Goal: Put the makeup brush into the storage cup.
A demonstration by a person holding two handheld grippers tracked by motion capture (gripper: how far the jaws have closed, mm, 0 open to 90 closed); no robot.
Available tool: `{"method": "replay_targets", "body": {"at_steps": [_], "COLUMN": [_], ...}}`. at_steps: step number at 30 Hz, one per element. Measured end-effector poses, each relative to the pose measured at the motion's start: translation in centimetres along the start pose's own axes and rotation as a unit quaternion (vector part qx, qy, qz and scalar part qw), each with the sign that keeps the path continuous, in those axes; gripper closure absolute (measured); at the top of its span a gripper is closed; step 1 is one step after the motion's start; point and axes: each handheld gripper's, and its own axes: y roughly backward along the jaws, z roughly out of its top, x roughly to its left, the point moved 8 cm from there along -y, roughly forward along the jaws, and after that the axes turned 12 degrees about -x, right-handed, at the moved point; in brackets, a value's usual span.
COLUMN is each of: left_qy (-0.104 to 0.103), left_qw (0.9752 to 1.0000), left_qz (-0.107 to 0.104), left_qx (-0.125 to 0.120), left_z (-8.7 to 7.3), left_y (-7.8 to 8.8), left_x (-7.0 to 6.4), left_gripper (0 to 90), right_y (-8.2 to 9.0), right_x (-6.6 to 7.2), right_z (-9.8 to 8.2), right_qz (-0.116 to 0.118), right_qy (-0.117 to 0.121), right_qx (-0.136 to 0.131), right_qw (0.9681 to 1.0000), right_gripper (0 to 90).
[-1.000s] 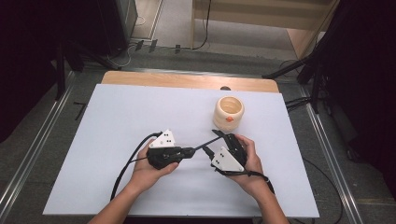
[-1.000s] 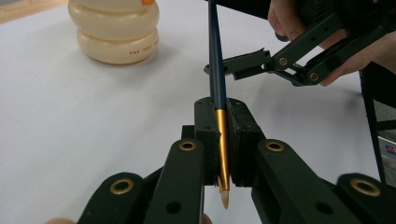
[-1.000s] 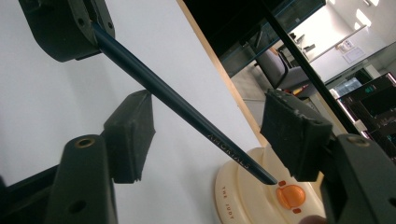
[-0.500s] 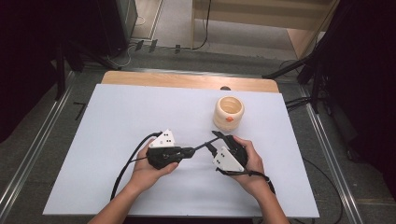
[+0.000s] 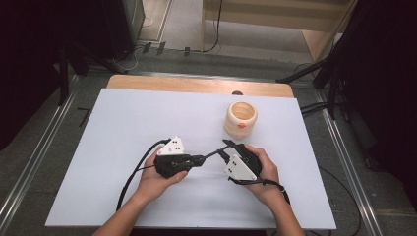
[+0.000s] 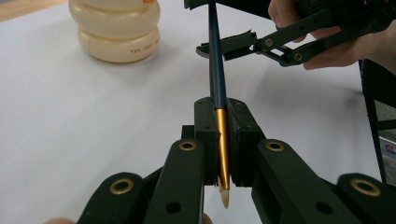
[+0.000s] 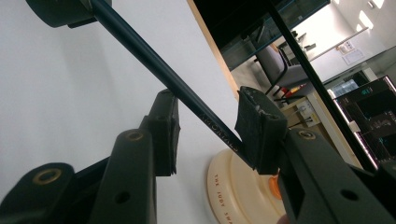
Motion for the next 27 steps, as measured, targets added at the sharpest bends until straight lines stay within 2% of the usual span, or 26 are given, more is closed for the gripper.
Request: {"method": "replay_targets", "body": {"at_steps": [4,6,7,9,10,11,13,19,27], "left_qy": [-0.002,-0.009,-0.008,0.008,0.017,0.028,0.039,0.042,0.047], "left_qw": [1.0000,0.9990,0.9979,0.9967,0.9961,0.9956,0.9950,0.9945,0.9937], "left_qz": [0.000,0.010,0.016,0.026,0.031,0.031,0.030,0.028,0.031], "left_qx": [-0.009,-0.042,-0.062,-0.077,-0.081,-0.084,-0.087,-0.091,-0.097], "left_z": [0.2,0.8,1.3,1.9,2.0,2.1,2.1,2.0,2.0], "left_y": [0.2,0.6,0.9,1.2,1.4,1.5,1.5,1.5,1.6], "left_x": [0.1,0.2,0.3,0.6,0.8,1.0,1.1,1.2,1.4], "left_gripper": [84.0,79.8,68.6,38.8,29.4,23.8,20.7,19.9,21.3], "right_y": [0.0,0.1,0.1,0.0,0.0,0.1,0.1,0.1,0.2], "right_x": [0.1,0.5,0.7,0.5,0.5,0.4,0.3,0.1,-0.4], "right_z": [-0.1,-0.3,-0.4,-0.5,-0.4,-0.4,-0.5,-0.6,-0.9], "right_qz": [0.006,0.029,0.033,0.030,0.031,0.030,0.028,0.027,0.021], "right_qy": [0.010,0.016,0.021,0.005,-0.003,-0.005,-0.011,-0.043,-0.102], "right_qx": [0.001,0.007,0.009,0.013,0.008,0.008,0.011,0.006,-0.013], "right_qw": [0.9999,0.9994,0.9992,0.9995,0.9995,0.9995,0.9995,0.9987,0.9945], "right_gripper": [66.1,76.1,82.9,85.6,85.7,85.7,85.7,85.7,85.7]}}
